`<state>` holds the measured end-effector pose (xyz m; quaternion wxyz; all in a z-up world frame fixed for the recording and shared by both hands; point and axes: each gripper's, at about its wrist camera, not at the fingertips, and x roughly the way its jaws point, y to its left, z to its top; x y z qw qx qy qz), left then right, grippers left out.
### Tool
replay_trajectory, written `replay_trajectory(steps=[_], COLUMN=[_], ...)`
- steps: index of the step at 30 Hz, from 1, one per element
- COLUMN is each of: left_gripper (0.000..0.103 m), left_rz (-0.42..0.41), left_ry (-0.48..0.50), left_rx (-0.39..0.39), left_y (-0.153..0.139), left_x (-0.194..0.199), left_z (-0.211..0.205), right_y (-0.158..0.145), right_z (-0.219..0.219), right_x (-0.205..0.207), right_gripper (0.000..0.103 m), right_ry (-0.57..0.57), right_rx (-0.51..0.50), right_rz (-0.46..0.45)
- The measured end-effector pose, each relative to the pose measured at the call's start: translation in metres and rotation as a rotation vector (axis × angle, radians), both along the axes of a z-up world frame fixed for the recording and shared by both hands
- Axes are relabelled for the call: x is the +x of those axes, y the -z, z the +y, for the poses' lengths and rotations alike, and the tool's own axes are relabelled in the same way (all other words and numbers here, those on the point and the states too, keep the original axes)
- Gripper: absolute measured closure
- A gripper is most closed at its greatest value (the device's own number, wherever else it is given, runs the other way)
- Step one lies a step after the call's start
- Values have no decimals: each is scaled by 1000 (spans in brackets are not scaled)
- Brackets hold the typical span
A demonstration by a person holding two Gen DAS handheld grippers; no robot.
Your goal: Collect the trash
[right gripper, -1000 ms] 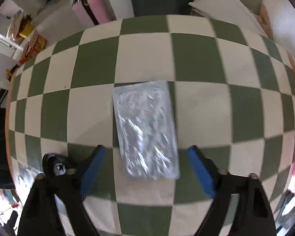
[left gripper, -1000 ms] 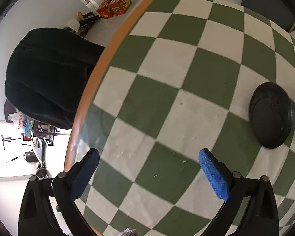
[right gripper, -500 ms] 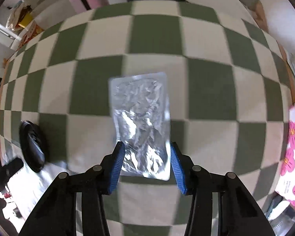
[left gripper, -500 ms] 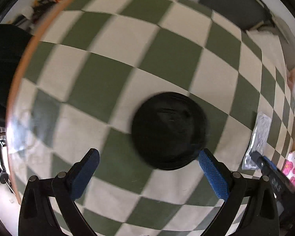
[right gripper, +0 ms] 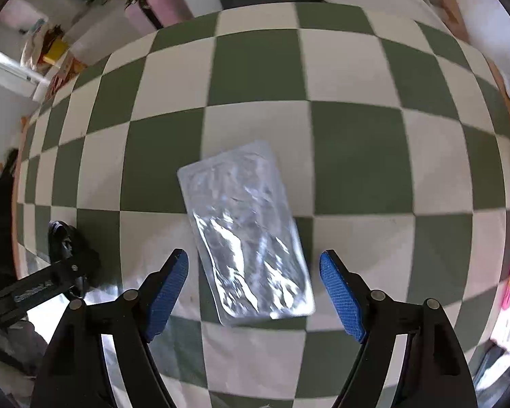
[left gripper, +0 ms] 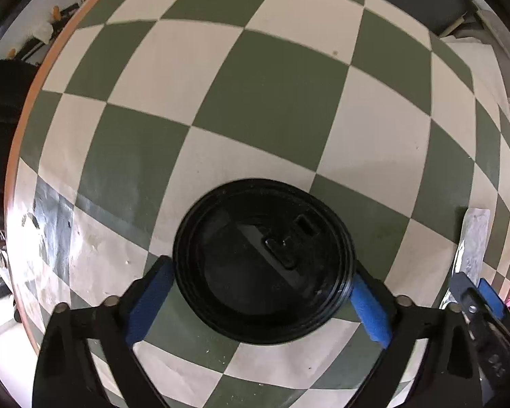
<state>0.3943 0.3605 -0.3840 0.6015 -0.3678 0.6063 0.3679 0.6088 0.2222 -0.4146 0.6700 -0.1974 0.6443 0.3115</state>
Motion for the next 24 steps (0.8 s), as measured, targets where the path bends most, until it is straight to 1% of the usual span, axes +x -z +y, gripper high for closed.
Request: replay_trajectory(steps=[1,3,4,5,6,7,9,12,14,20,24], left_gripper=[15,16,16,16,16,16,16,16,16,16,16], left_rz=[-1,-5,-5,-4,-4,-3,-1,-4,-10,-46,-82], left_ry=[7,15,22,26,29,36,53,77,91,137,180], left_rx=[15,24,30,37,45,57,80,116,139,198,214], left_y=[-3,-6,-8,-10,-16,-19,-28,-41,-53,-85,-108], left_x=[0,-2,-4,-1,-11,-12,3,3,4,-6,-15], left_z=[-1,-2,-2,-5,-7,-8,-21,-29,-36,-58,-90], right_y=[-1,-1,0,0,0,0,0,-3,-9,-28,-38], right_z=[3,9,12,13,12,11,8,-4,-1,-5,-19], right_x=[-4,-18,-22,-25,-26,-28,-31,-31,-28,-35,-45], right_gripper=[21,24,31,33,33,34,36,37,37,37,38], right_ry=[-10,-22,-22,-21,-16,-18,-30,-25,-24,-22,-22], right_rx=[-8,-46,-66,-81,-73,-70,-63,-44,-29,22,52], right_rz=[-15,-69,-98,-125,-129,-132,-139,-121,-123,-139,-146])
